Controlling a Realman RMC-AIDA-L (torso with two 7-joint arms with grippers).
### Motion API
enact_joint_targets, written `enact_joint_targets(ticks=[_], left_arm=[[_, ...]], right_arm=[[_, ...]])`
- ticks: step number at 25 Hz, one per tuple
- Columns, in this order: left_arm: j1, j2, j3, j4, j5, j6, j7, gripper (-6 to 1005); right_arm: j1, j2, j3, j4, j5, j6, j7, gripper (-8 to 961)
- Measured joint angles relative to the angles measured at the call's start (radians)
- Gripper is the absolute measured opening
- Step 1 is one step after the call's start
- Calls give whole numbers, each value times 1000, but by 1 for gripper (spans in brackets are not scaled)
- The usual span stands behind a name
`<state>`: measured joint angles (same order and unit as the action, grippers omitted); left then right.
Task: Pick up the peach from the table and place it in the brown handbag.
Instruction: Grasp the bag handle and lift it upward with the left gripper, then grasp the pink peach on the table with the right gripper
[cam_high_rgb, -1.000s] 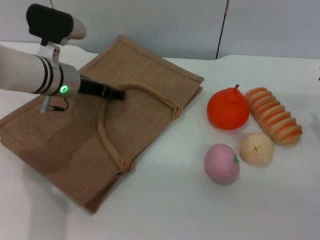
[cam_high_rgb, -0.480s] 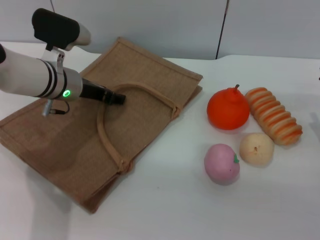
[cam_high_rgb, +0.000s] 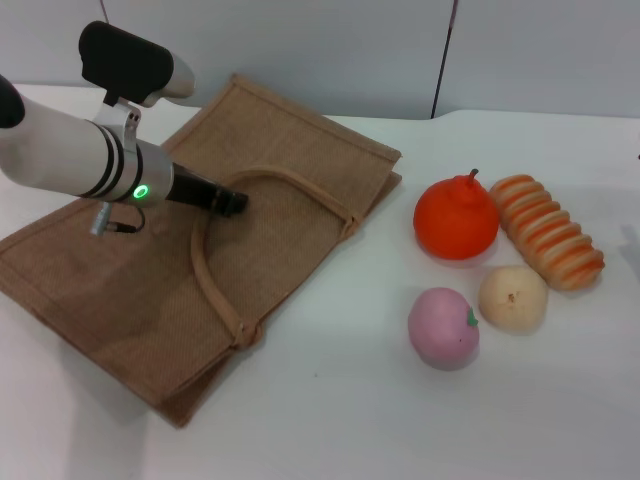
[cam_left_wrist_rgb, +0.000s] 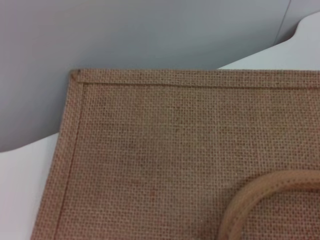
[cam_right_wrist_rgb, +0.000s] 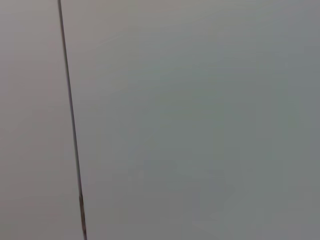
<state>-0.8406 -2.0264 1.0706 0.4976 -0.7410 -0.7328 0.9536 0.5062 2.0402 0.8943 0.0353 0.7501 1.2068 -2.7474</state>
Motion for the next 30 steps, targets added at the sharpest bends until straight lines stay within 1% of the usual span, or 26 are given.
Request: enact_joint_targets(ticks=[5, 7, 11, 16, 21, 23, 24, 25, 28, 30], left_arm=[[0, -2, -1, 0, -7, 0, 0, 314], [2, -3, -3, 2, -17, -1, 0, 301], [11, 1, -4, 8, -77, -2, 7, 274], [43, 1, -3, 54, -120, -12, 8, 116], [56, 2, -9, 67, -154, -22, 15, 116], [65, 3, -9, 68, -203, -24, 44, 116], [78, 4, -10, 70, -269, -24, 83, 116], [78, 4, -10, 70, -269, -24, 83, 116], [111, 8, -11, 82, -399, -33, 160, 116], [139, 13, -13, 91, -500, -49, 221, 116]], right_arm=[[-1, 0, 0, 0, 0, 0, 0, 824], [-2, 0, 0, 0, 0, -1, 0, 824], [-4, 0, 0, 0, 0, -3, 0, 824], [-6, 0, 0, 0, 0, -3, 0, 824], [-6, 0, 0, 0, 0, -2, 0, 824], [-6, 0, -4, 0, -1, 0, 0, 824], [-6, 0, -7, 0, -3, 1, 2, 823], [-6, 0, -12, 0, -7, 2, 8, 823], [-3, -8, -40, -9, -35, 18, 56, 823], [9, -14, -73, -45, -72, 61, 99, 823]])
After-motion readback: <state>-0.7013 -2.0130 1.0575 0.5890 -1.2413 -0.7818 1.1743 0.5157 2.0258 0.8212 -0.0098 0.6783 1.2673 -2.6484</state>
